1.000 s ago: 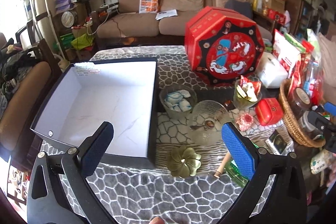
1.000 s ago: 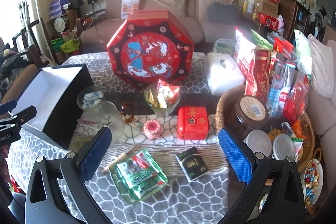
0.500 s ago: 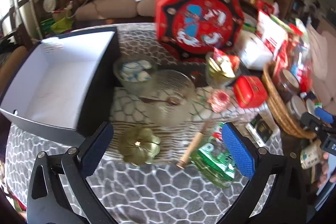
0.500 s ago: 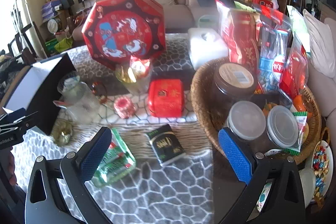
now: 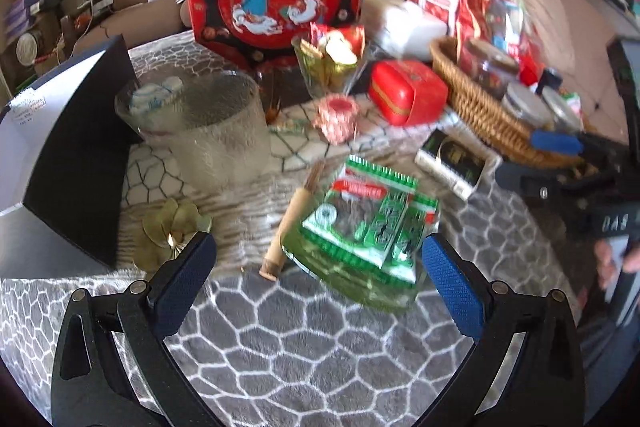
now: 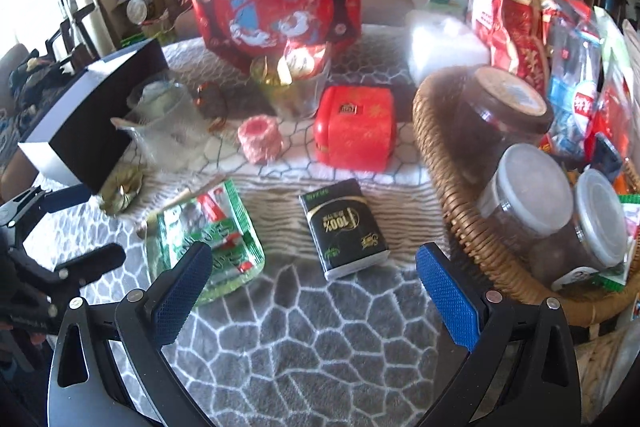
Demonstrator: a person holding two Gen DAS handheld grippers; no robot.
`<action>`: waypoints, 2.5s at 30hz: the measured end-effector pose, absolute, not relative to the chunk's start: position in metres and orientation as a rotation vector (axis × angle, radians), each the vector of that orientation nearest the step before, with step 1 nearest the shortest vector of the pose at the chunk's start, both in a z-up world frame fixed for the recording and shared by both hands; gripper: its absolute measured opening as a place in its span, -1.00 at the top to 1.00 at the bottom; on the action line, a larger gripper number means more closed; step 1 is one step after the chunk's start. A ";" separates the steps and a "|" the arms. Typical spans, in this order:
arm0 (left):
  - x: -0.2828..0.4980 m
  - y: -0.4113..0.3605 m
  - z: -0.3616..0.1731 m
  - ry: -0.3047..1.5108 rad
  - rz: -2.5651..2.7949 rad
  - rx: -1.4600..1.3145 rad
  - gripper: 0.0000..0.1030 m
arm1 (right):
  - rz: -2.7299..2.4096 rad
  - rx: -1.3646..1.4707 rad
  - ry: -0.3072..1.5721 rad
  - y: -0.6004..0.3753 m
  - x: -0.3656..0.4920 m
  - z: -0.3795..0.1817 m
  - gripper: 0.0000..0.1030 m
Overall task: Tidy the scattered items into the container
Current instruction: 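Move both tools toward the items on the table, then grasp the black gold-printed tissue pack with the right tool, then lift the tissue pack with the right tool while the left tool grasps the red tea tin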
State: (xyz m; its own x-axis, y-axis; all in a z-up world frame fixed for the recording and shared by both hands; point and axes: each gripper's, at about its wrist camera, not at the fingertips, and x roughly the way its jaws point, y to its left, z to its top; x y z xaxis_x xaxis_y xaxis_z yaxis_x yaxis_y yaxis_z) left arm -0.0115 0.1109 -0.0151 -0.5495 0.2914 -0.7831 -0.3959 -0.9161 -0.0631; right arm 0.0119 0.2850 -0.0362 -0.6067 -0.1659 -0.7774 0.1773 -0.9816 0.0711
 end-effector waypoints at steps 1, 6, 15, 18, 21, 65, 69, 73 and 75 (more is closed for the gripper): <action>-0.011 0.110 -0.017 0.156 2.455 -1.214 -1.00 | -2.645 1.283 0.008 0.286 0.011 -0.040 -0.92; -0.010 0.109 -0.026 0.146 2.441 -1.226 -1.00 | -2.588 1.342 -0.008 0.290 -0.002 -0.060 -0.70; -0.022 0.108 -0.037 0.120 2.417 -1.261 -1.00 | -2.583 1.416 -0.004 0.303 -0.027 -0.091 -0.61; -0.023 0.109 -0.040 0.109 2.409 -1.270 -1.00 | -2.582 1.422 0.030 0.303 -0.032 -0.095 -0.38; -0.024 0.110 -0.041 0.092 2.403 -1.281 -1.00 | -2.567 1.432 0.029 0.301 -0.035 -0.099 -0.15; -0.141 0.289 -0.048 0.025 2.482 -1.317 -1.00 | -2.796 1.229 -0.132 0.401 0.055 0.019 -0.11; -0.152 0.291 -0.058 0.015 2.509 -1.334 -1.00 | -2.785 1.215 -0.159 0.403 0.052 0.017 -0.11; -0.160 0.293 -0.063 0.005 2.520 -1.338 -1.00 | -2.782 1.208 -0.172 0.406 0.050 0.015 -0.11; -0.162 0.294 -0.063 -0.005 2.531 -1.321 -0.99 | -2.779 1.212 -0.173 0.406 0.050 0.014 -0.11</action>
